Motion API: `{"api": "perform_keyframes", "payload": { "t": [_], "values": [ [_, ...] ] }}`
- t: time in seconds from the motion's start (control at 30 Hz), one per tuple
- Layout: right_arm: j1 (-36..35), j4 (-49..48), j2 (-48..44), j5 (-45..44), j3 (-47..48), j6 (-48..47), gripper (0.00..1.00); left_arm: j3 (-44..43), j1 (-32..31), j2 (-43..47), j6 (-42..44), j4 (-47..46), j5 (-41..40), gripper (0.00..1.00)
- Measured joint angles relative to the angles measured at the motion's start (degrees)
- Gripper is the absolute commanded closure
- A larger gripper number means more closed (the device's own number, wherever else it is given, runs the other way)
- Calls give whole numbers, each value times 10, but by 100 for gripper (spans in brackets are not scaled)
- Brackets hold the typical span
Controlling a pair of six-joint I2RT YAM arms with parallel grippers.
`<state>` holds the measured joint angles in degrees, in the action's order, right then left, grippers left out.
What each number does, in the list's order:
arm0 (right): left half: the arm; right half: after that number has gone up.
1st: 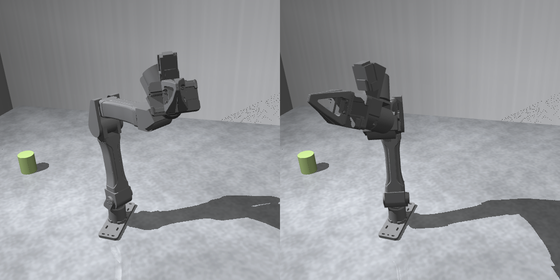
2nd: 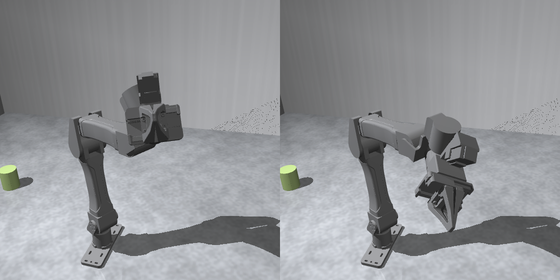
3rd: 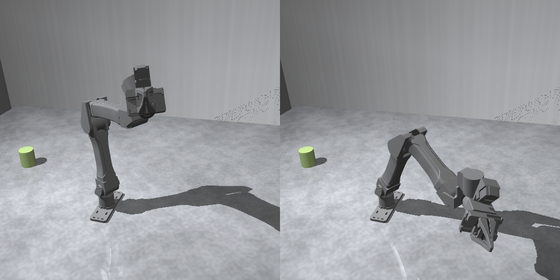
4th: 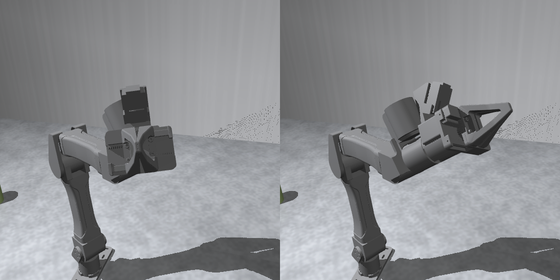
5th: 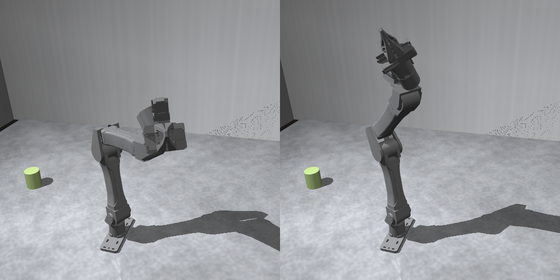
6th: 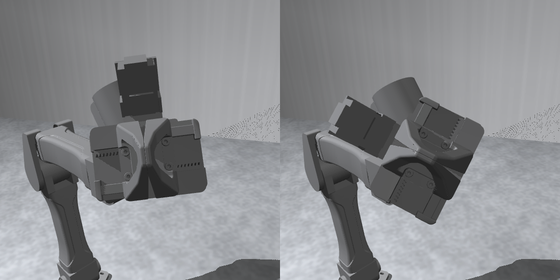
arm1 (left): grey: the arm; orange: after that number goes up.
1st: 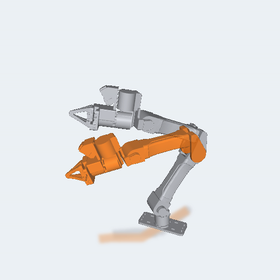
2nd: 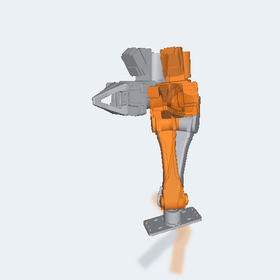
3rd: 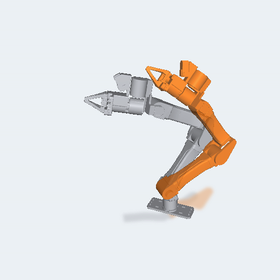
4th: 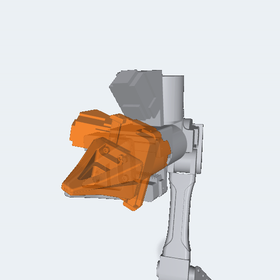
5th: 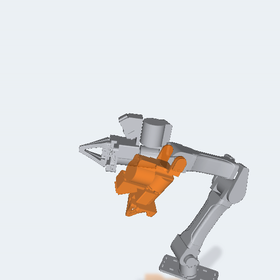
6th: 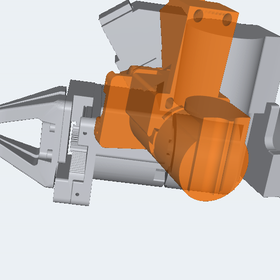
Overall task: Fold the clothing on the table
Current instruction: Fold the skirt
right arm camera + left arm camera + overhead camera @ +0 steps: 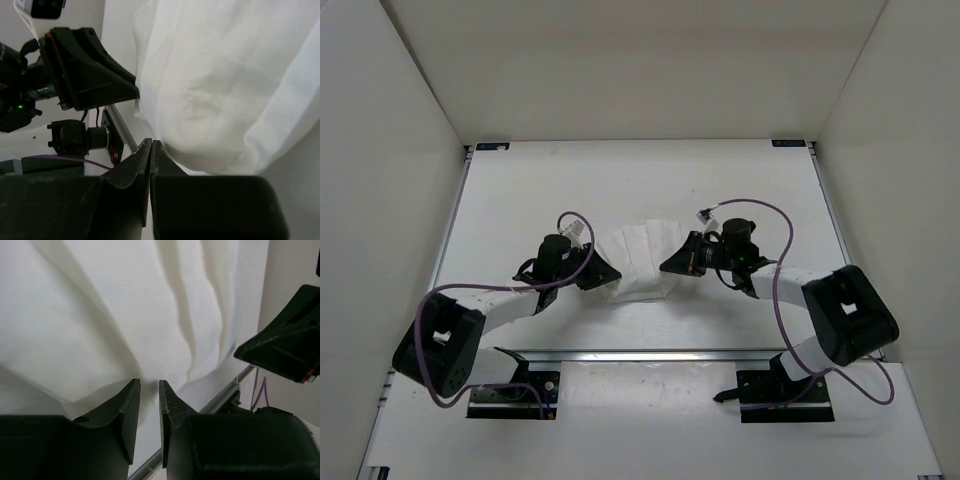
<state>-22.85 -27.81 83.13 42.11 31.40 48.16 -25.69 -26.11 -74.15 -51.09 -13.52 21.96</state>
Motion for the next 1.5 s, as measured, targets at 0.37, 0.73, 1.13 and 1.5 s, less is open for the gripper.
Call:
{"api": "perform_keyframes", "payload": {
  "t": [0.37, 0.73, 1.13, 1.5],
  "values": [
    [-63, 12, 167, -22, 30, -4, 100, 29, 42, -120, 13, -63, 10, 67],
    [-90, 181, 96, -65, 111, -105, 100, 19, 61, -54, 33, -12, 21, 65],
    [1, 336, -150, -112, 110, -181, 100, -60, 133, 120, 156, 225, 88, 1],
    [-16, 385, -158, -128, 59, -184, 100, -32, 125, 166, 188, 281, 102, 1]
  ]
}}
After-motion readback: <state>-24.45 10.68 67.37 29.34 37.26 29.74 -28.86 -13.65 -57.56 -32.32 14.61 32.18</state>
